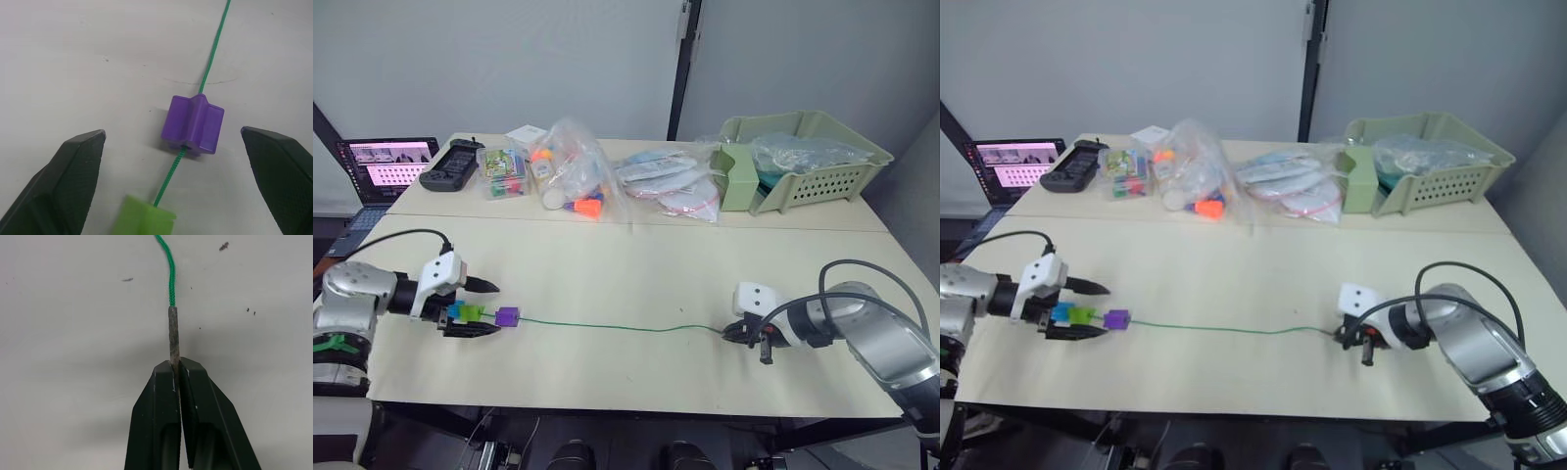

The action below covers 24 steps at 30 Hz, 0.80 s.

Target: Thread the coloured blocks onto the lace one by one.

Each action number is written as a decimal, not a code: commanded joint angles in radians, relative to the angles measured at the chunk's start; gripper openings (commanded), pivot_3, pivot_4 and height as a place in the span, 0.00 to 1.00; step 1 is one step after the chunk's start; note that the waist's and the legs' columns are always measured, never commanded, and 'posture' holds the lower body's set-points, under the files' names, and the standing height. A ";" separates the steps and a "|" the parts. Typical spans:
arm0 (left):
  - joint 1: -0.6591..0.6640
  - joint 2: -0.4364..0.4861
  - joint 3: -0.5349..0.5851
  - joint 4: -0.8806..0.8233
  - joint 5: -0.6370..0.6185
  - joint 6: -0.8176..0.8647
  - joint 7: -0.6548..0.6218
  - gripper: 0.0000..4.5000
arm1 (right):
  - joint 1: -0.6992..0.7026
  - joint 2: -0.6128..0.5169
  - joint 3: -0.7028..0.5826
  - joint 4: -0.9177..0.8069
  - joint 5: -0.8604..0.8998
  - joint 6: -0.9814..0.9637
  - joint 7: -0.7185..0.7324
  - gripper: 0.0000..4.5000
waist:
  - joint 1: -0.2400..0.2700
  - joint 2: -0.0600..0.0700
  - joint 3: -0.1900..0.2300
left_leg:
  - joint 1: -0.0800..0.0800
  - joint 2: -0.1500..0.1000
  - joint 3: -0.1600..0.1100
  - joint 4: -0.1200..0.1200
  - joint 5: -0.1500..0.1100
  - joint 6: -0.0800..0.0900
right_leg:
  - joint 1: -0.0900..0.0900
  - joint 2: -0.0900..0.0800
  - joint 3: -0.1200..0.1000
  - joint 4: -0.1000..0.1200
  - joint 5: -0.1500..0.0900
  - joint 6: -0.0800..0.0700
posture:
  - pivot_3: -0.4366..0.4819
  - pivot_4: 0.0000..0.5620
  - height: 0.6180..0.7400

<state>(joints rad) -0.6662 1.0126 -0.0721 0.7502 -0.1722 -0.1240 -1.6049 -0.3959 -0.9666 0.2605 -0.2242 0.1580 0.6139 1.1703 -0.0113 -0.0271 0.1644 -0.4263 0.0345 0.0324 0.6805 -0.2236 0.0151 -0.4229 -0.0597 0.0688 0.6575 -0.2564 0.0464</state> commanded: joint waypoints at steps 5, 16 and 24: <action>0.058 0.095 -0.055 -0.386 0.098 0.292 0.036 1.00 | -0.001 0.016 -0.026 -0.032 0.033 0.028 -0.005 0.00 | -0.001 0.000 0.000 | 0.000 0.001 0.000 -0.001 0.000 0.000 | 0.000 0.000 0.000 0.001 0.000 0.000 | 0.48 0.27 0.94; 0.035 0.059 -0.186 -0.528 0.223 0.304 0.061 1.00 | 0.026 0.057 -0.025 -0.064 0.034 0.063 -0.057 0.00 | -0.001 0.000 0.000 | 0.001 0.001 0.000 0.000 0.000 0.000 | 0.000 0.001 0.000 0.000 0.000 0.000 | 0.48 0.27 0.94; -0.004 0.022 -0.239 -0.475 0.281 0.234 0.057 1.00 | 0.056 0.061 -0.042 -0.101 0.045 0.095 -0.091 0.00 | -0.001 -0.001 0.000 | 0.000 0.001 0.000 0.000 0.000 0.000 | 0.000 0.001 0.000 0.000 0.000 0.000 | 0.48 0.27 0.94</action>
<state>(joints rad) -0.6561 1.0319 -0.3092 0.2724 0.0927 0.1311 -1.5451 -0.3437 -0.9021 0.2474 -0.2970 0.1857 0.6997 1.0845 -0.0121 -0.0278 0.1647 -0.4260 0.0349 0.0326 0.6804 -0.2236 0.0151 -0.4229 -0.0591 0.0688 0.6577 -0.2566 0.0461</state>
